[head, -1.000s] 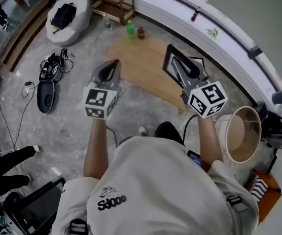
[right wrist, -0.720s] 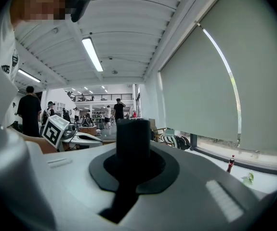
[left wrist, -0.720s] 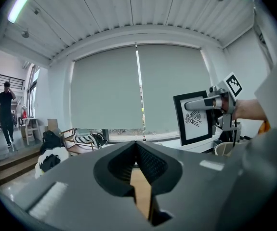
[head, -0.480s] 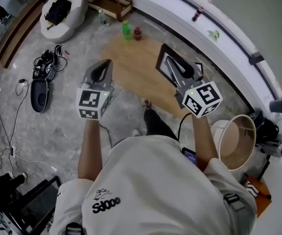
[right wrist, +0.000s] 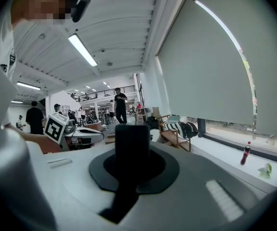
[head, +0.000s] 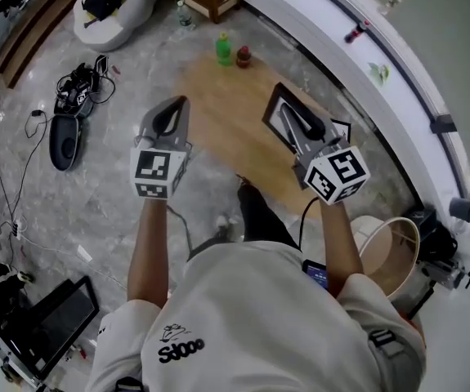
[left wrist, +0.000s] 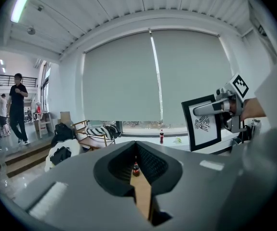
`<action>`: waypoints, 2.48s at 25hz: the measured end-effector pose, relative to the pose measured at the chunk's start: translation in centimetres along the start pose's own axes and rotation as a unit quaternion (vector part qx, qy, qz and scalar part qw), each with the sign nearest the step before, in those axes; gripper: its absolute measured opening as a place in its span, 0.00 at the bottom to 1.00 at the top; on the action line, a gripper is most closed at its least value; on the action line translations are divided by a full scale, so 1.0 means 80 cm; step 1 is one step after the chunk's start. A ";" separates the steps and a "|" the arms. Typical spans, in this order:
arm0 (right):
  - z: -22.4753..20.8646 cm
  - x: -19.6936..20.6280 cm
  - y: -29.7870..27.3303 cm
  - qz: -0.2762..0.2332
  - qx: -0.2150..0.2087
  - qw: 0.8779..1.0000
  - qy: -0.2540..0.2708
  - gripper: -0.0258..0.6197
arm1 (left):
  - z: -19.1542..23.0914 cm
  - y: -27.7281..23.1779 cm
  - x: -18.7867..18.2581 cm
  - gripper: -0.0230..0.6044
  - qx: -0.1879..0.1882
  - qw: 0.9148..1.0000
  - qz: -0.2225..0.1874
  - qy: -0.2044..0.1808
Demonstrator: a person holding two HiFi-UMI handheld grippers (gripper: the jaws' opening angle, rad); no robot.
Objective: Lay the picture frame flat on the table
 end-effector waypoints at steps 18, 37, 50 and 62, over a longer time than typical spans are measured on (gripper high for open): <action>-0.121 0.083 -0.134 0.050 -0.015 0.997 -0.060 0.06 | 0.019 -0.151 0.102 0.05 -0.002 0.996 0.084 0.032; -0.197 0.257 -0.219 0.124 -0.013 0.984 -0.130 0.06 | 0.003 -0.222 0.270 0.05 -0.007 0.982 0.158 0.106; -0.234 0.362 -0.246 0.180 -0.008 0.970 -0.161 0.06 | -0.025 -0.249 0.361 0.05 -0.013 0.971 0.191 0.145; -0.244 0.455 -0.264 0.198 -0.002 0.955 -0.223 0.06 | -0.049 -0.275 0.427 0.05 -0.003 0.963 0.214 0.163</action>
Point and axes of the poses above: the fingertips, and each gripper's own axes: y backward along the fingers, z to its left, x out of its underside, the point moved 10 cm from there along y, backward along the fingers, and after that the axes turned 1 degree about -x, right-handed, at the moved point
